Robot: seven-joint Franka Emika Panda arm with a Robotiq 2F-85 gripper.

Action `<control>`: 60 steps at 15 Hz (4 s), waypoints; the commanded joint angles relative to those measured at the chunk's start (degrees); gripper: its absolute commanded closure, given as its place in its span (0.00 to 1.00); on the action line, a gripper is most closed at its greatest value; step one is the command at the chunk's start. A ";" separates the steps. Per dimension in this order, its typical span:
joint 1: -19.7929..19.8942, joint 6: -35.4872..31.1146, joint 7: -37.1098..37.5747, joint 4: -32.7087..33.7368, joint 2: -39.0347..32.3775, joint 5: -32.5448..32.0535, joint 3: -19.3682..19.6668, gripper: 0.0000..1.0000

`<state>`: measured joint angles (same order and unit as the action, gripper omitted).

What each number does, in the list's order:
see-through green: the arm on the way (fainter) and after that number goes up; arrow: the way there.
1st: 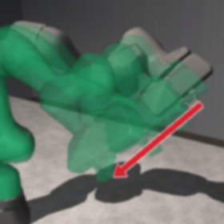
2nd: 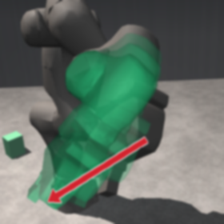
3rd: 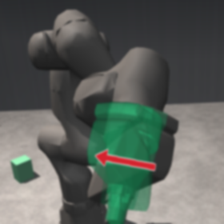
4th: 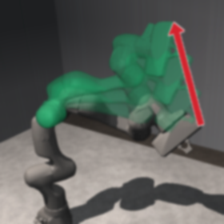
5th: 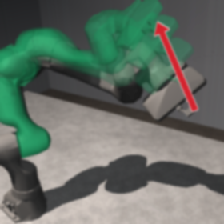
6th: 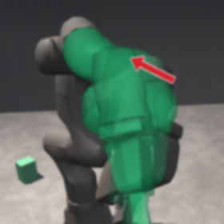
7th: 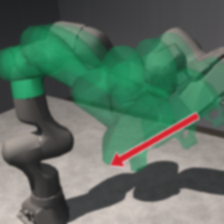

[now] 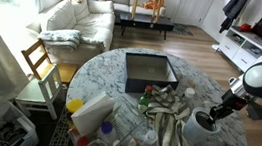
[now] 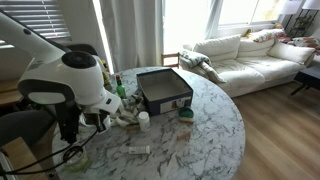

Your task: Put the silver cup in the plastic cup and put them in the clear case

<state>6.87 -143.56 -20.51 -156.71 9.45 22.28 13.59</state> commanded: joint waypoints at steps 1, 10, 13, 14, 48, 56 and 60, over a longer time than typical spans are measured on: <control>0.25 4.98 2.45 2.04 1.60 -1.37 -0.36 0.98; -1.65 24.05 3.13 13.12 10.11 -7.91 -3.02 0.98; -4.96 28.58 2.46 17.06 11.14 -4.31 -4.78 0.98; -6.15 29.30 2.66 18.33 10.90 -2.89 -5.48 0.98; -12.40 19.32 5.18 40.93 -15.98 -0.75 -16.80 0.98; -13.06 18.33 5.43 41.71 -19.78 -4.31 -19.73 0.98; -13.40 14.90 5.99 41.17 -20.93 -7.47 -20.45 0.98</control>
<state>-6.33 -126.80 -16.26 -115.34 -10.41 17.89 -6.15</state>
